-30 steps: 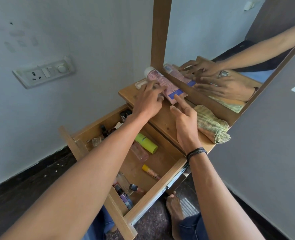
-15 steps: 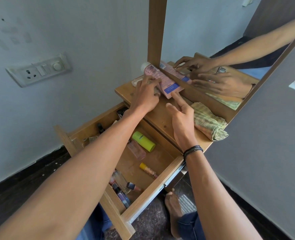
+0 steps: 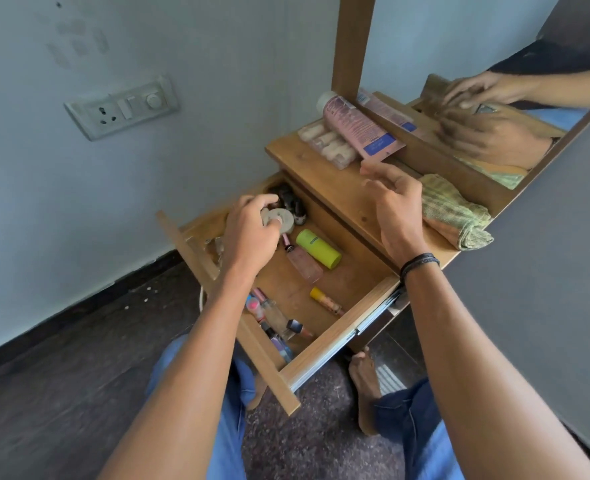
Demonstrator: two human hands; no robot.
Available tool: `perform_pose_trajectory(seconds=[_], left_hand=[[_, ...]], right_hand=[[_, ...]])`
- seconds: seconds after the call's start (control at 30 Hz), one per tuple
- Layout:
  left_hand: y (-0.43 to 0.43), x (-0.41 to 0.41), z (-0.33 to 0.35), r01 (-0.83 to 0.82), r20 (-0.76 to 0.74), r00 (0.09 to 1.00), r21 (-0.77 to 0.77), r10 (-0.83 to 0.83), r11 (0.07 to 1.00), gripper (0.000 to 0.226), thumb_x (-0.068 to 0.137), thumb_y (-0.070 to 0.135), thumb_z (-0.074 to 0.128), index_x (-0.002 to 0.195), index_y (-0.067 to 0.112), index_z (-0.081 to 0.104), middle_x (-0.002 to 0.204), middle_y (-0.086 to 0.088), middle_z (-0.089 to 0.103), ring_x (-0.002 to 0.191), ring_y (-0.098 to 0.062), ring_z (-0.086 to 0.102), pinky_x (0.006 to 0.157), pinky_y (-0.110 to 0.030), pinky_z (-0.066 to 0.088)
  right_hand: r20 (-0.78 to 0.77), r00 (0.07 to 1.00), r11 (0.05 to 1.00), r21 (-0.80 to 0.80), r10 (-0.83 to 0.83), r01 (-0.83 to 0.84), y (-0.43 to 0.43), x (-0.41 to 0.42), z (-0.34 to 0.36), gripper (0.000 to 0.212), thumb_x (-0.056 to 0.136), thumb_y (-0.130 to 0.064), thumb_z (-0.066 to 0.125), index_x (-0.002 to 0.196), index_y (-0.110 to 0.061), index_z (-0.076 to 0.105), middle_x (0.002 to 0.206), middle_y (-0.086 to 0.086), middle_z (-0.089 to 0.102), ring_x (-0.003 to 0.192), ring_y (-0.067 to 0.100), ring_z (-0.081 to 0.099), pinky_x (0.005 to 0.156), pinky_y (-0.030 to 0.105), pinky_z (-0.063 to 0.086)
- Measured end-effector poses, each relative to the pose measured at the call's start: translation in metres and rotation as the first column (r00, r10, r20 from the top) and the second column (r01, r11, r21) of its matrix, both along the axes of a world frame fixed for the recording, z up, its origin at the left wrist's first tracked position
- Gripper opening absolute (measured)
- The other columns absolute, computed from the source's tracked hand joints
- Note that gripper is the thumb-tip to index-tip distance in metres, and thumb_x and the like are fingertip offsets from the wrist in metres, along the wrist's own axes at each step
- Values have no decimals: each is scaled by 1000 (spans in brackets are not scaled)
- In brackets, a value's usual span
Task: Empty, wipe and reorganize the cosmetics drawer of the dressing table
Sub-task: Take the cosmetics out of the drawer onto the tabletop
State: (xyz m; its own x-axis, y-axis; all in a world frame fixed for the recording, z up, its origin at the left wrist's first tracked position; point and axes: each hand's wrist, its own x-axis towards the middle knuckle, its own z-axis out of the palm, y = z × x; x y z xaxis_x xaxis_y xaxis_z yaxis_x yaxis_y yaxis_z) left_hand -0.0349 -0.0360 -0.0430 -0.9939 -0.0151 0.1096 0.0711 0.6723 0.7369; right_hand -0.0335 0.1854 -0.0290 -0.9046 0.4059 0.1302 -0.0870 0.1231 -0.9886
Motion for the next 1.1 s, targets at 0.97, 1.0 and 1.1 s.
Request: perform_pose_trajectory(seconds=[0.97,1.0,1.1], left_hand=[[-24,5,-28,-73,114,990,-74,81,995,68,95,10,61,155,13,30,146,-4,47,133,-26,46,107,-45,46],[-24,4,-29,-70,118,990,-75,79,995,69,95,9,62,156,13,28,147,-4,46,133,-26,46,107,-45,46],[-24,3,-31,-72,124,989,-78,81,994,72,96,7,61,157,14,25,150,-3,44,135,-25,44,107,-42,46]], right_hand=[[309,935,259,901,176,-347,-114,-35,-57,35,95,-15,56,129,-15,66,130,6,63,114,28,46,93,42,47],[324,932,250,900,164,-357,-117,-39,-57,33,95,-17,57,127,-17,66,129,6,63,114,28,46,92,41,46],[423,899,182,881,113,-437,-125,-50,-59,30,96,-27,61,126,-20,63,130,8,60,117,30,46,94,42,44]])
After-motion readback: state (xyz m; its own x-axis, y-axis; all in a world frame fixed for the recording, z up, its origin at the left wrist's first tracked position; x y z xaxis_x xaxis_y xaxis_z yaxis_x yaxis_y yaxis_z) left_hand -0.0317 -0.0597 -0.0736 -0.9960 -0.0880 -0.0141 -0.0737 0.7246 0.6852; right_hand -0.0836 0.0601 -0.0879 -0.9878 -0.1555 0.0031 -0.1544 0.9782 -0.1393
